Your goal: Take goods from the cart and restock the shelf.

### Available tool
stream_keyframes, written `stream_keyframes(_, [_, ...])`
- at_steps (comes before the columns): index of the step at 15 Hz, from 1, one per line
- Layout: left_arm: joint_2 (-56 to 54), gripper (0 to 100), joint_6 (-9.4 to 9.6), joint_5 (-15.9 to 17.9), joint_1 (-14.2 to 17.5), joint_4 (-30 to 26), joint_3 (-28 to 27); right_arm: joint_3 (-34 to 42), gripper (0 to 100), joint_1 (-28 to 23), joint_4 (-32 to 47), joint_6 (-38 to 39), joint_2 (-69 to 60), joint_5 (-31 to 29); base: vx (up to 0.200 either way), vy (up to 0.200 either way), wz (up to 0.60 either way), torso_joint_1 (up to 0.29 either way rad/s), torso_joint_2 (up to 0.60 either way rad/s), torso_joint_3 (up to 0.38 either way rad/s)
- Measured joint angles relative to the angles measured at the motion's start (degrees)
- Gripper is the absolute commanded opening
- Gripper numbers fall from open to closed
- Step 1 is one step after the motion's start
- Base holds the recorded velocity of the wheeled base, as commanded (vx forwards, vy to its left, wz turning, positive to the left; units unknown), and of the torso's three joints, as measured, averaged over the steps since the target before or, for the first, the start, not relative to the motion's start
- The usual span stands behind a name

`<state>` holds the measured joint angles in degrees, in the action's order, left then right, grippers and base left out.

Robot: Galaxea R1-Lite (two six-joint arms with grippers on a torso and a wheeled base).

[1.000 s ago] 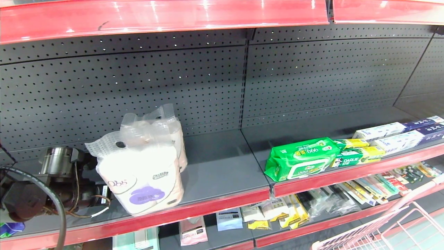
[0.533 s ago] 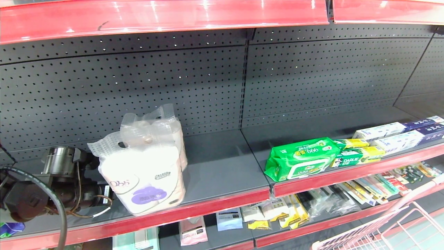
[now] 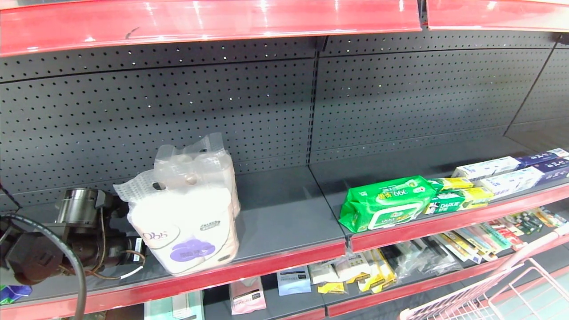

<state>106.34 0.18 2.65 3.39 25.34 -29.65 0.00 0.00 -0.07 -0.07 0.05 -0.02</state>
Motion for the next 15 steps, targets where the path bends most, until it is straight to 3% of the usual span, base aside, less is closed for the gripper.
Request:
stream_keyframes(9, [-0.13,100,-0.13,-0.02,-0.09,0.65,0.00,0.00,100,0.00,0.00,0.00,0.00,0.02,0.000,0.000,0.00,0.000,0.00,0.000])
stream_keyframes(13, [-2.76,100,-0.02,0.04,3.00,2.97,-0.04,0.00,100,0.00,0.00,0.00,0.00,0.02,0.000,0.000,0.00,0.000,0.00,0.000])
stream_keyframes(15, [-6.56,100,1.45,0.26,4.77,2.95,0.38,0.00,100,0.00,0.00,0.00,0.00,0.02,0.000,0.000,0.00,0.000,0.00,0.000])
